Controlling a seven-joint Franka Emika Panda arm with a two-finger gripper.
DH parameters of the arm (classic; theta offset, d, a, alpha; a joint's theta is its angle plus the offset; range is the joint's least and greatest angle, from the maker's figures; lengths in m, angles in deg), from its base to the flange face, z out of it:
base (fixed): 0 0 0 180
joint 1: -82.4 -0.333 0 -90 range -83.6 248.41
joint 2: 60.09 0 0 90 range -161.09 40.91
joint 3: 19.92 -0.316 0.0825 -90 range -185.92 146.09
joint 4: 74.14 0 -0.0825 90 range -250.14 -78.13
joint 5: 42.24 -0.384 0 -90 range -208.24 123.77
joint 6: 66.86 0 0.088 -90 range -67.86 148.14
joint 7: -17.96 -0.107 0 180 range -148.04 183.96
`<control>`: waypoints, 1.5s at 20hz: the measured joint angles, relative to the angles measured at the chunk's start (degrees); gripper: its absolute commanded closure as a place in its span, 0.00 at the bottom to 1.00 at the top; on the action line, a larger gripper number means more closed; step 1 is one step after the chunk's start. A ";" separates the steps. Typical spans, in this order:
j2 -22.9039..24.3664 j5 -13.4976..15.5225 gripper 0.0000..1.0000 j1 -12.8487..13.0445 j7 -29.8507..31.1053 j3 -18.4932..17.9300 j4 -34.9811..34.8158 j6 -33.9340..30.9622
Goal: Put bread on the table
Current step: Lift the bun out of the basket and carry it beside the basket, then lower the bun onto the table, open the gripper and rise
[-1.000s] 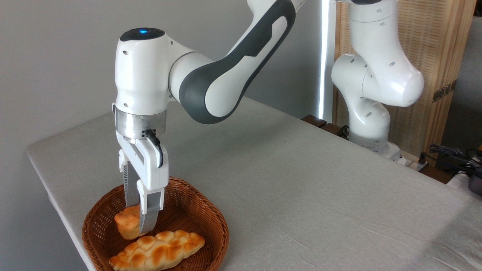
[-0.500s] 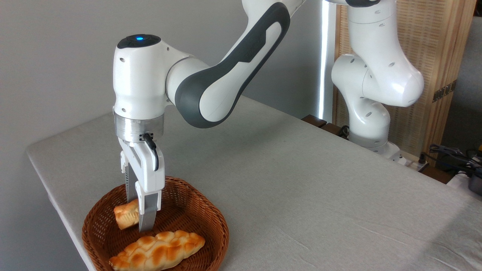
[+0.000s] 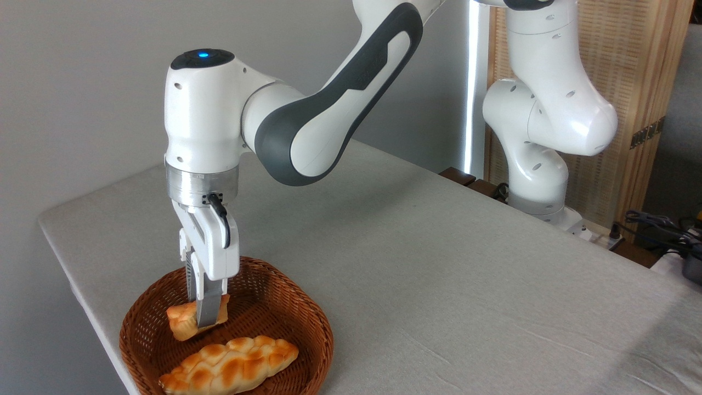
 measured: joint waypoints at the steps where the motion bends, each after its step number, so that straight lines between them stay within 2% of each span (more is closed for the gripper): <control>1: 0.19 0.66 0.87 -0.10 0.01 -0.05 0.11 0.00; 3: 1.21 2.97 0.86 -0.43 0.01 -0.45 0.35 -0.01; 5: 3.77 5.23 0.86 -0.60 0.01 -2.04 0.64 -3.07; 8: 9.23 8.14 0.86 -0.74 -0.05 -5.51 0.82 -12.49; 12: 15.33 8.84 0.85 -0.72 -4.05 -8.94 0.54 -29.17; 14: 17.25 8.90 0.71 -0.70 -6.57 -9.47 -0.68 -34.54; 15: 18.17 8.91 0.58 -0.69 -8.53 -9.62 -2.15 -35.78; 16: 18.73 8.96 0.33 -0.67 -10.16 -9.68 -3.47 -36.18; 19: 19.64 9.79 0.01 0.13 -15.34 -9.74 -8.84 -36.06; 23: 19.48 9.93 0.00 2.79 -16.10 -9.73 -13.21 -32.65; 30: 19.47 9.93 0.00 3.17 -19.99 -9.82 -14.62 -31.53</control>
